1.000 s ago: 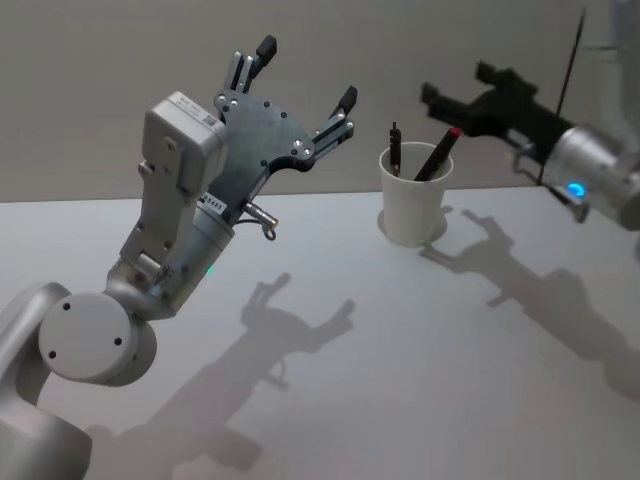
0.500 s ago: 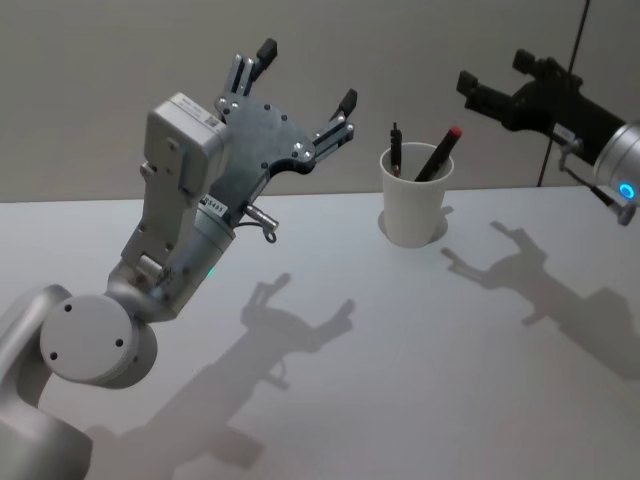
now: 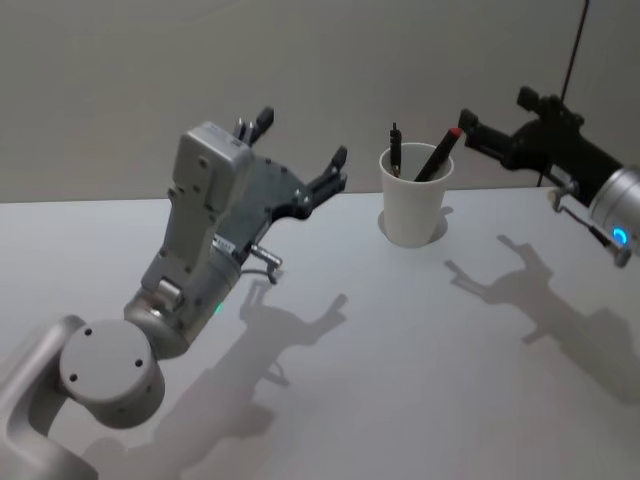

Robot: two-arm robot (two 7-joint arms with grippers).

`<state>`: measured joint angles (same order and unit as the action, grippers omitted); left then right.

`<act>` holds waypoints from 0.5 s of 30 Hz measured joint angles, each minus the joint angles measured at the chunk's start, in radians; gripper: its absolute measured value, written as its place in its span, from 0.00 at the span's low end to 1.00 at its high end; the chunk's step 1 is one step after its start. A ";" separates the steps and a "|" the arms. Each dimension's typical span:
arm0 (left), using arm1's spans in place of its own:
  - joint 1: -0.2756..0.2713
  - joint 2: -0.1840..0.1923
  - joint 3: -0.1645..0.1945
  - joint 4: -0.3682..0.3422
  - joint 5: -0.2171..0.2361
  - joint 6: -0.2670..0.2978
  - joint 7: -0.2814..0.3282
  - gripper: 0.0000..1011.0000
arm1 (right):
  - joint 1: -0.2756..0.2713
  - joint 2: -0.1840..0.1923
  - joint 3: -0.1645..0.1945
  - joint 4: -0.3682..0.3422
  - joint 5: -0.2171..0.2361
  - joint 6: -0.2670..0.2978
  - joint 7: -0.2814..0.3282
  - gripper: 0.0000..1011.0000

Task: Place the pen into the pen holder.

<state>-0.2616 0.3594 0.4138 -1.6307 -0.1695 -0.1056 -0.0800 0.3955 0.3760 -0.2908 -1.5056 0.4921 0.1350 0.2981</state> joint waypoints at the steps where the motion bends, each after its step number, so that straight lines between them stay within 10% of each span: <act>1: 0.004 0.004 0.007 0.001 -0.005 0.021 0.012 0.99 | -0.008 -0.001 0.001 -0.005 -0.004 -0.002 -0.004 0.99; 15: 0.024 0.023 0.040 0.004 -0.031 0.118 0.068 0.99 | -0.149 -0.014 0.024 -0.095 -0.075 -0.038 -0.085 0.99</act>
<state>-0.2371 0.3821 0.4540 -1.6262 -0.2005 0.0124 -0.0119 0.2461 0.3617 -0.2668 -1.6011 0.4167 0.0973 0.2134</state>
